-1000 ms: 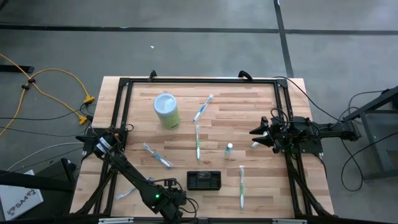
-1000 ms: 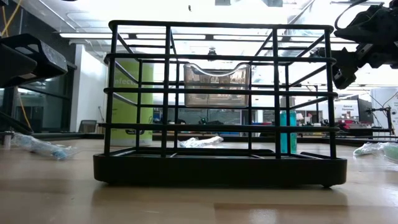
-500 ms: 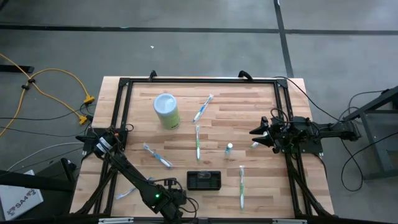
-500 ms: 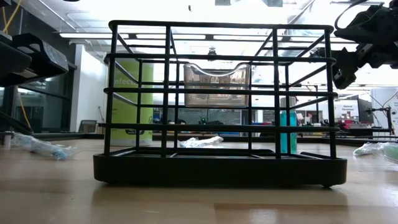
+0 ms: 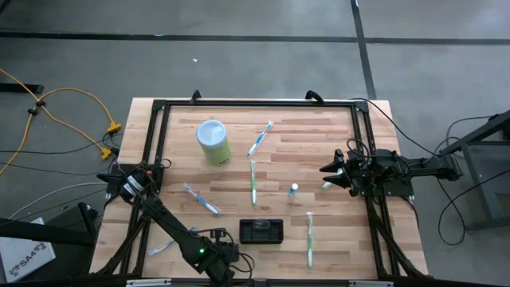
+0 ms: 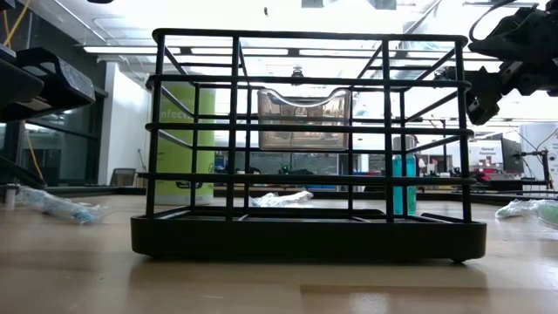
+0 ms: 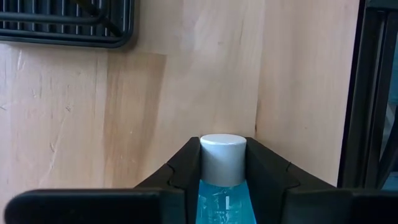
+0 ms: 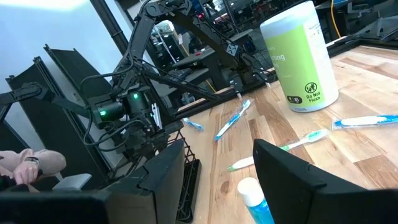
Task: Pick & Place toothbrushing station
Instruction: Put the bottom mouthwash into the mesh organizer
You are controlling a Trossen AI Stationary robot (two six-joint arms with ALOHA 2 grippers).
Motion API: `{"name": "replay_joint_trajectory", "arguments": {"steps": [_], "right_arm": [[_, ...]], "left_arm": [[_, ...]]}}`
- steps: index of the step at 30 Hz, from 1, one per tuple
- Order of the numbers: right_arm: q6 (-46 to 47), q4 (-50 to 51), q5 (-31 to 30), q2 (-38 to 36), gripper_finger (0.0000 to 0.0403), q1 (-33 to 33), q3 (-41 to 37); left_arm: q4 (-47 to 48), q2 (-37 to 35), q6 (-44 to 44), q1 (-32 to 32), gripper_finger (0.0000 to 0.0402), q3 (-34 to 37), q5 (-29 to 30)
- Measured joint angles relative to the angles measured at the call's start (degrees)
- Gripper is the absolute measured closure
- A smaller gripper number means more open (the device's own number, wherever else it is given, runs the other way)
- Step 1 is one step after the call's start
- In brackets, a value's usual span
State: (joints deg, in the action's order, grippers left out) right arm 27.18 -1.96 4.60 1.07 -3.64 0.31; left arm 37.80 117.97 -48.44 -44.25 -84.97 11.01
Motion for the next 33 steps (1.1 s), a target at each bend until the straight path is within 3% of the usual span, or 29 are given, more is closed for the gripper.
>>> {"name": "replay_joint_trajectory", "arguments": {"steps": [19,33], "right_arm": [[0.0,0.0,0.0,0.0,0.0219,0.0,0.0],[0.0,0.0,0.0,0.0,0.0219,0.0,0.0]], "left_arm": [[0.0,0.0,0.4,1.7,0.0305,0.0,-3.1],[-1.2,-4.5,1.6,-0.6,0.0309,0.1,4.4]]}}
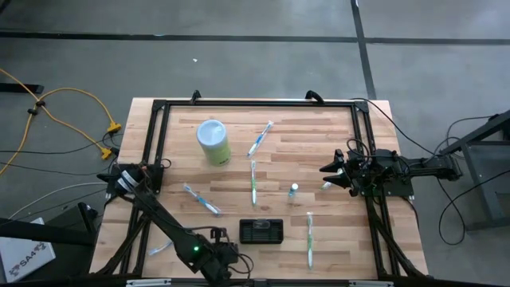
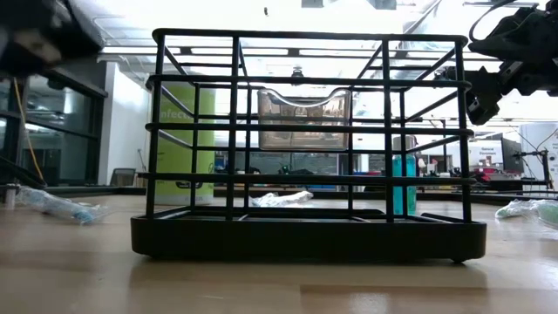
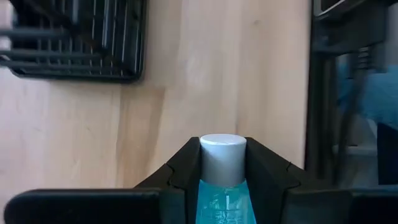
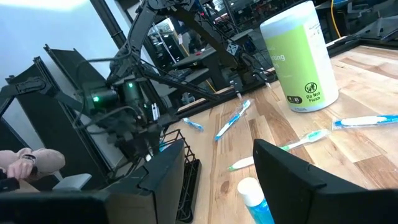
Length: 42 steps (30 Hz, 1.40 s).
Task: Pick & Place toothbrushing station
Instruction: Put the bottom mouthwash into the mesh organizer
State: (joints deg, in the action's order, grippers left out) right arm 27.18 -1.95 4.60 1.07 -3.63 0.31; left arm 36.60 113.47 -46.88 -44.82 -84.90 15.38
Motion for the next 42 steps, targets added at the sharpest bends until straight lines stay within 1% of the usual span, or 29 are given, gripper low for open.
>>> {"name": "replay_joint_trajectory", "arguments": {"steps": [7,16,19,25,29,32,37,40,42], "right_arm": [[0.0,0.0,0.0,0.0,0.0219,0.0,0.0],[0.0,0.0,0.0,0.0,0.0219,0.0,0.0],[0.0,0.0,0.0,0.0,0.0219,0.0,0.0],[0.0,0.0,0.0,0.0,0.0219,0.0,0.0],[0.0,0.0,0.0,0.0,0.0219,0.0,0.0],[0.0,0.0,0.0,0.0,0.0219,0.0,0.0],[0.0,0.0,0.0,0.0,0.0219,0.0,0.0],[0.0,0.0,0.0,0.0,0.0219,0.0,0.0],[0.0,0.0,0.0,0.0,0.0219,0.0,0.0]], "left_arm": [[-2.4,-3.7,3.6,-0.7,0.0310,0.0,3.1],[-9.6,-9.2,13.7,-2.0,0.0311,0.0,8.1],[-12.3,-10.4,18.3,-2.6,0.0311,0.0,11.2],[-19.7,-11.4,29.2,-3.5,0.0311,0.0,19.3],[-25.3,-11.4,35.9,-3.7,0.0312,0.0,22.6],[-28.6,-11.4,38.8,-3.7,0.0312,0.0,24.1],[-34.9,-11.4,44.7,-3.6,0.0312,0.0,24.4],[-37.0,-11.4,47.5,-2.4,0.0312,0.0,24.5],[-39.5,-11.4,49.4,-0.9,0.0312,0.7,23.3]]}}
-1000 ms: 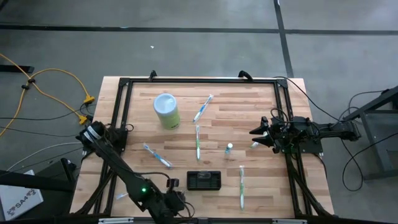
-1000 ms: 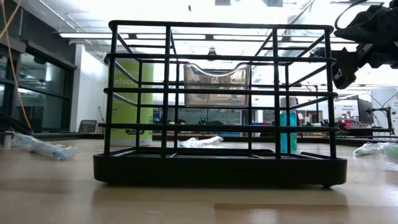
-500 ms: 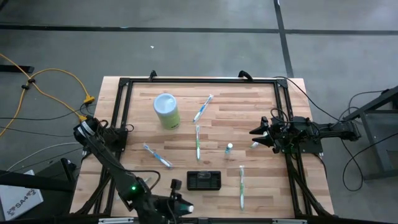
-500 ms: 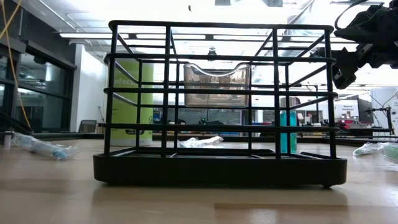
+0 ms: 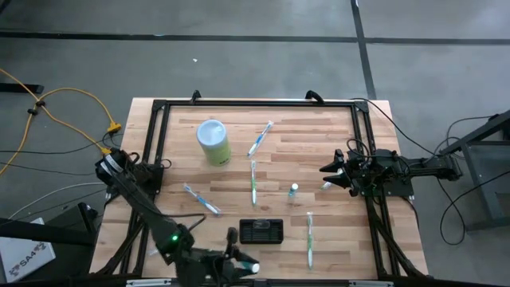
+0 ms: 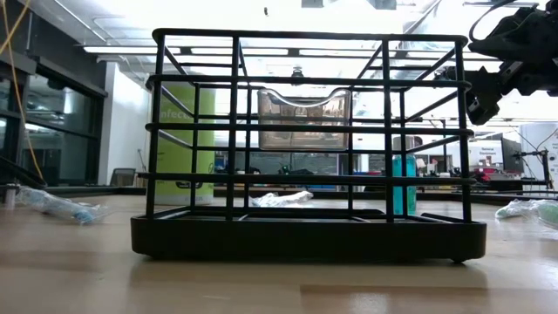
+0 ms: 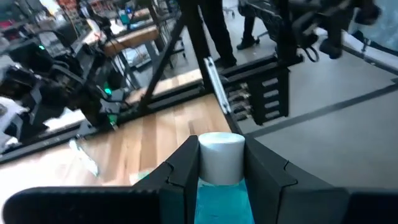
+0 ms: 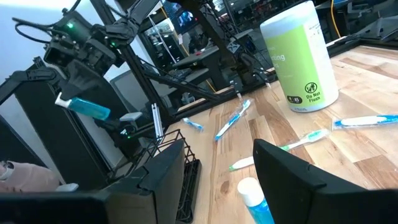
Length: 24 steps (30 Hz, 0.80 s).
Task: Pick & Place toothbrushing station
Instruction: Put the bottom mouthwash into the mesh organizer
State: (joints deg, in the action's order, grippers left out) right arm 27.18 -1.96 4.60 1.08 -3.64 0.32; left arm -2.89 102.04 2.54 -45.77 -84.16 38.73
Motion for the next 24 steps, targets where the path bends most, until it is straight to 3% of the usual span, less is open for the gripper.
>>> {"name": "replay_joint_trajectory", "arguments": {"steps": [14,19,24], "right_arm": [[0.0,0.0,0.0,0.0,0.0219,0.0,0.0],[0.0,0.0,0.0,0.0,0.0219,0.0,0.0],[0.0,0.0,0.0,0.0,0.0219,0.0,0.0]], "left_arm": [[-21.4,0.1,8.3,16.5,0.0312,11.2,-47.5],[-29.2,0.1,10.5,19.8,0.0312,15.9,-54.9],[-36.8,0.1,10.8,22.4,0.0312,20.8,-56.0]]}}
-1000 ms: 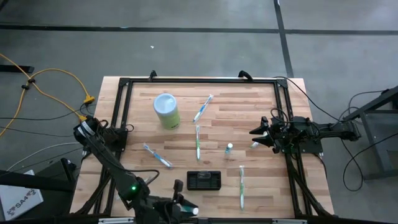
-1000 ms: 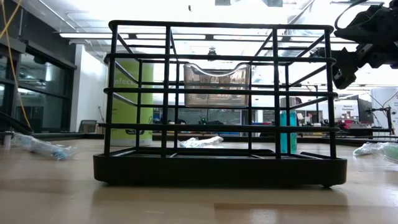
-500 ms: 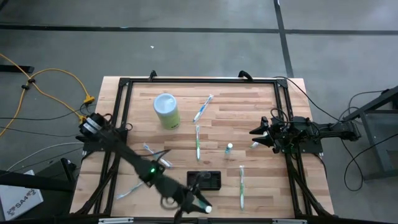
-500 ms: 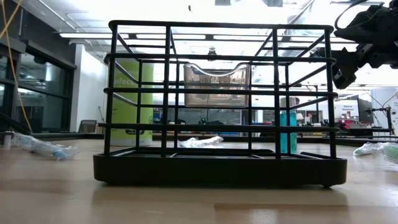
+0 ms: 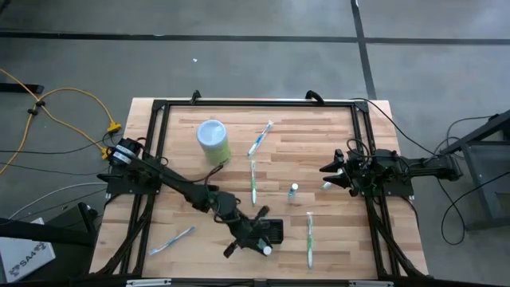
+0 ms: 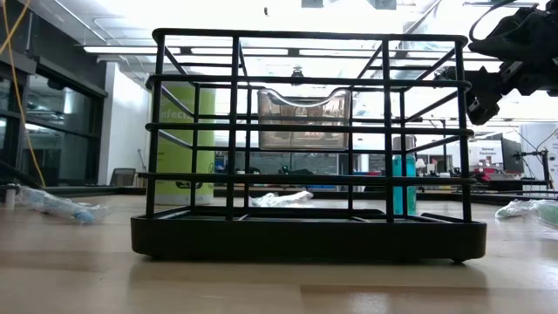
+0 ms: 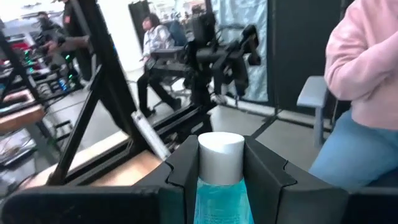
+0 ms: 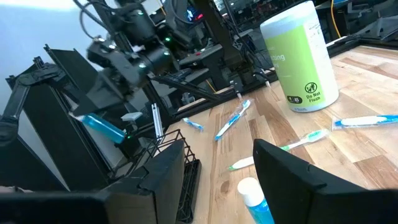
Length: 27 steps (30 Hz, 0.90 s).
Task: Pick & Place toothbrushing station
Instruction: Put the bottom mouthwash into the mesh organizer
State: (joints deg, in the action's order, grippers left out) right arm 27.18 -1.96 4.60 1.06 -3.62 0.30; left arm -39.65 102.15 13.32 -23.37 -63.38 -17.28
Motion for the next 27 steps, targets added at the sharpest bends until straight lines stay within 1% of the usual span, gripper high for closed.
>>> {"name": "replay_joint_trajectory", "arguments": {"steps": [4,8,12,15,21,25,27], "right_arm": [[0.0,0.0,0.0,0.0,0.0219,0.0,0.0],[0.0,0.0,0.0,0.0,0.0219,0.0,0.0],[0.0,0.0,0.0,0.0,0.0219,0.0,0.0],[0.0,0.0,0.0,0.0,0.0219,0.0,0.0],[0.0,0.0,0.0,0.0,0.0219,0.0,0.0],[0.0,0.0,0.0,0.0,0.0219,0.0,0.0],[0.0,0.0,0.0,0.0,0.0219,0.0,0.0]], "left_arm": [[-1.8,0.0,0.0,2.7,0.0312,1.8,-2.9],[-1.4,0.0,-2.3,6.3,0.0312,2.8,-5.6],[-1.7,0.1,-6.0,9.2,0.0312,2.9,-5.7],[-3.6,1.6,-6.6,9.4,0.0312,2.9,-5.6],[-13.5,6.4,-10.0,8.4,0.0312,2.9,-7.7],[-17.0,8.0,-10.9,8.1,0.0312,2.9,-8.3],[-17.2,8.3,-11.5,7.9,0.0312,2.9,-7.8]]}}
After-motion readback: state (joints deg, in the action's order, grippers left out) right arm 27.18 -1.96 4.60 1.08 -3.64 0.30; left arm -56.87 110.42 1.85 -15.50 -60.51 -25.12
